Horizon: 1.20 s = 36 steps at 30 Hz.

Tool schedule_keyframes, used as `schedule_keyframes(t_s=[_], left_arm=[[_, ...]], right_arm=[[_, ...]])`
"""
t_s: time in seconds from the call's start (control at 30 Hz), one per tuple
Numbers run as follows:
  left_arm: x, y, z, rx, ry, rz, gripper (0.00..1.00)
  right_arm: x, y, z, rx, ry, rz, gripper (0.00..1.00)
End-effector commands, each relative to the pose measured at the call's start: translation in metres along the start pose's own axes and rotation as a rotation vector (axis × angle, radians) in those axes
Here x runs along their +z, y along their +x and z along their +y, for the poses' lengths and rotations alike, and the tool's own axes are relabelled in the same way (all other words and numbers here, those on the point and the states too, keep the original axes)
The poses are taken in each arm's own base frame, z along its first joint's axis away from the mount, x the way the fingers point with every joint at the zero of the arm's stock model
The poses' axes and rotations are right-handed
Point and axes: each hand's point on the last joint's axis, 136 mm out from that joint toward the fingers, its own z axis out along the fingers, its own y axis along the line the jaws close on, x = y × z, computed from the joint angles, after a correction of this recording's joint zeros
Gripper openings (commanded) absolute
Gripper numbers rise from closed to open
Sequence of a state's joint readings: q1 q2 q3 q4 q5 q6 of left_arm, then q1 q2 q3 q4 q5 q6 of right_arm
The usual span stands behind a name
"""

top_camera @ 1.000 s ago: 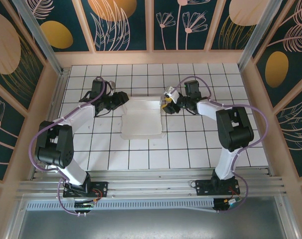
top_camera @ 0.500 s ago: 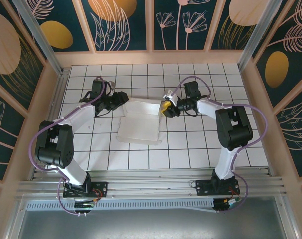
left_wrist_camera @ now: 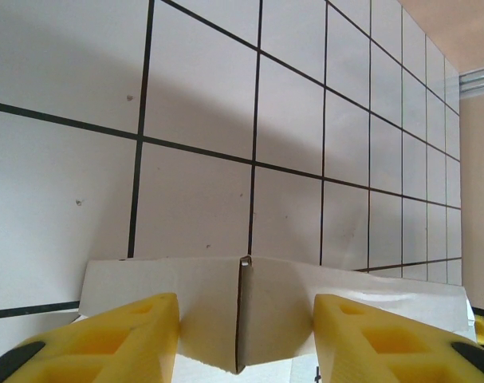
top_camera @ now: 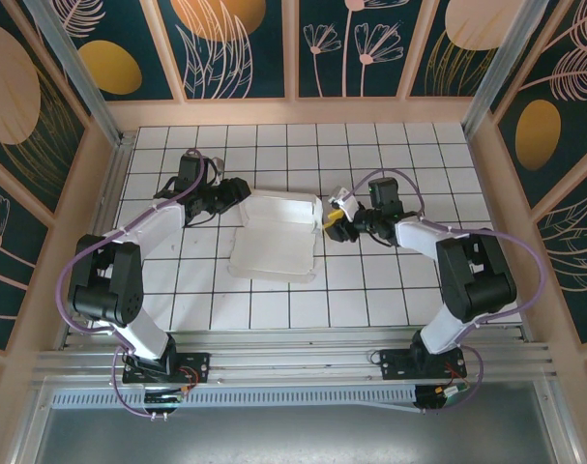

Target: Fold the paper box

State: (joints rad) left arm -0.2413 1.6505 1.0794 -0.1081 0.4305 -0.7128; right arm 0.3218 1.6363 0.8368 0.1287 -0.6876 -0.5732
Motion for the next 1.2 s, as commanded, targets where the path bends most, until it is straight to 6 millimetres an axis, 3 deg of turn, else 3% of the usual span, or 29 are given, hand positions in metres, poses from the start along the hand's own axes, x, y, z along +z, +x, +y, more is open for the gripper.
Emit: schedule_keyframes(t_s=[0.0,0.27,0.37,0.47,0.6,0.83,0.93,1.17], left_arm=[[0.000,0.006,0.000,-0.012,0.010,0.009,0.47],[-0.003,0.006,-0.002,-0.007,0.012,0.002,0.47],[-0.003,0.005,-0.003,-0.005,0.014,0.001,0.47],[-0.002,0.005,-0.003,-0.007,0.017,0.004,0.47],[-0.001,0.005,-0.003,-0.008,0.018,0.006,0.47],[-0.001,0.005,-0.003,-0.009,0.020,0.005,0.47],[-0.001,0.005,-0.004,-0.008,0.023,0.002,0.47],[-0.002,0.006,-0.003,-0.009,0.017,0.004,0.47]], right_arm=[[-0.001,-0.028,-0.010,-0.043,0.041,-0.097,0.42],[0.018,-0.034,-0.008,-0.093,0.009,-0.091,0.40],[0.018,-0.038,0.004,-0.098,-0.062,-0.102,0.44],[0.006,-0.044,0.017,-0.118,-0.117,-0.128,0.56],[-0.023,-0.050,0.003,-0.085,-0.066,-0.181,0.64],[-0.057,-0.041,-0.026,-0.091,0.052,-0.200,0.58],[-0.052,-0.030,-0.034,-0.084,0.076,-0.166,0.54],[-0.017,-0.019,-0.027,-0.079,0.010,-0.120,0.57]])
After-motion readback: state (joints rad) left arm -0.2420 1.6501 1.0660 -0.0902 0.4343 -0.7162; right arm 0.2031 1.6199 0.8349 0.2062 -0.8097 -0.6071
